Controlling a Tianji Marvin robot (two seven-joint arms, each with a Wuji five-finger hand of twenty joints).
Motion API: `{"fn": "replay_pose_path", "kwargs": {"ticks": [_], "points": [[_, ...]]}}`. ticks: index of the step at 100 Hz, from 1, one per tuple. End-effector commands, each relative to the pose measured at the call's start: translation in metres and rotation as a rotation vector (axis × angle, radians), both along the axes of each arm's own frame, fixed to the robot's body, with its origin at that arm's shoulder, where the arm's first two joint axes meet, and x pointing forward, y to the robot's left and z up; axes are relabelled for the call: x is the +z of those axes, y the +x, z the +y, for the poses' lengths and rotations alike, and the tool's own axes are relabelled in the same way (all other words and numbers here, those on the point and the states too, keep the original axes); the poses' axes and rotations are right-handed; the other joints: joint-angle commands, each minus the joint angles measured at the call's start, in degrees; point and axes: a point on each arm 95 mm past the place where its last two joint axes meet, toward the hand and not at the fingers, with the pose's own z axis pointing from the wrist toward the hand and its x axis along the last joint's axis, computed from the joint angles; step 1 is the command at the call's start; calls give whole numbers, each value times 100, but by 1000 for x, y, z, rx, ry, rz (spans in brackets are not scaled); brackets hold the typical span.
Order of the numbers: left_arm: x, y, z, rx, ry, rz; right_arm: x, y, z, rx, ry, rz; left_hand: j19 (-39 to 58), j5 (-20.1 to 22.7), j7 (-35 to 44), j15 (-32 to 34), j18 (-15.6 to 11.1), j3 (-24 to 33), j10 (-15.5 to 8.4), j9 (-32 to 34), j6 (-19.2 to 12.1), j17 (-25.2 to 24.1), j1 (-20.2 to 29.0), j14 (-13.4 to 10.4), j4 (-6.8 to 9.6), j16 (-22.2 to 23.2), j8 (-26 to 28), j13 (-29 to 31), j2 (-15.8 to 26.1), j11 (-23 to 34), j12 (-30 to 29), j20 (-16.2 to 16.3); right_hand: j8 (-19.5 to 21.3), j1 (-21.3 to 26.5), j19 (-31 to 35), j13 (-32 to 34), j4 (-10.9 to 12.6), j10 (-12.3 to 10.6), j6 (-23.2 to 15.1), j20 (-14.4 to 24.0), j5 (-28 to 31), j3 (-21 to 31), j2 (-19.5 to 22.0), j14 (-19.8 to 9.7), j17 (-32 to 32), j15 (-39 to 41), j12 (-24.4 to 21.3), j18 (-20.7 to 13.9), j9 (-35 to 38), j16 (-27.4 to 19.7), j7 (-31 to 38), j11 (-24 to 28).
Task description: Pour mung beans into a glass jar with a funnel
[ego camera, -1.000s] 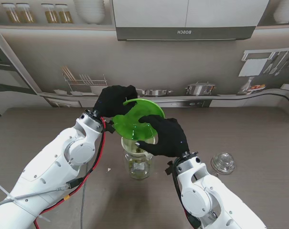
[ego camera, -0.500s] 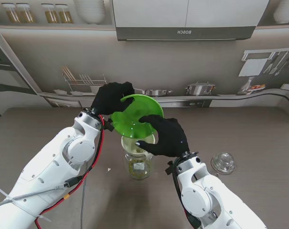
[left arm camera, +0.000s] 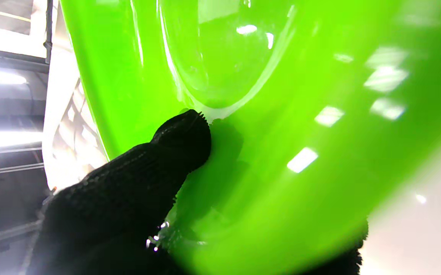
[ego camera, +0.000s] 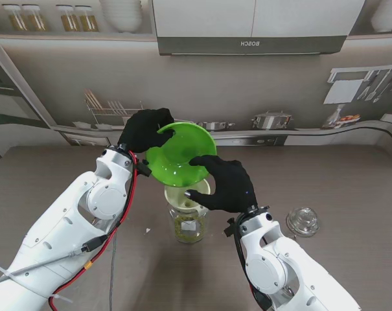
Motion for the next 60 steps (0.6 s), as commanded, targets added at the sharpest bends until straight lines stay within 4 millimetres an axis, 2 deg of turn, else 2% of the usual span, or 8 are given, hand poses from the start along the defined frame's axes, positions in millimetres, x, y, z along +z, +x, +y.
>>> {"fn": "replay_pose_path", "kwargs": {"ticks": [1,32,60], "points": [[7,1,-1,1,-12,10,-1,-1,2,6,-2,7,51,127,591,135,-293,390,95,129,-514,259,609,-71,199,10,109,133,292,69,63,-28,-101,-168,81,82,150,-121,16,-104,-130,162,144,23,-37,29,-64,-164,-146,-65,52,31],[12,5,12,61,-67,62,1,-1,0,-3,6,-3,41,153,549,125,-239,357,125,128,-469,257,639,-31,218,18,114,130,303,67,58,-21,-106,-164,85,95,151,-122,12,-111,-122,165,143,33,-39,31,-65,-143,-137,-62,52,28],[17,1,41,135,-72,62,1,0,-1,-15,12,-6,40,167,519,125,-224,347,134,125,-459,256,649,-4,225,25,139,129,306,64,54,-14,-107,-165,95,95,152,-117,19,-112,-109,174,141,27,-28,30,-64,-140,-146,-62,58,29]]}}
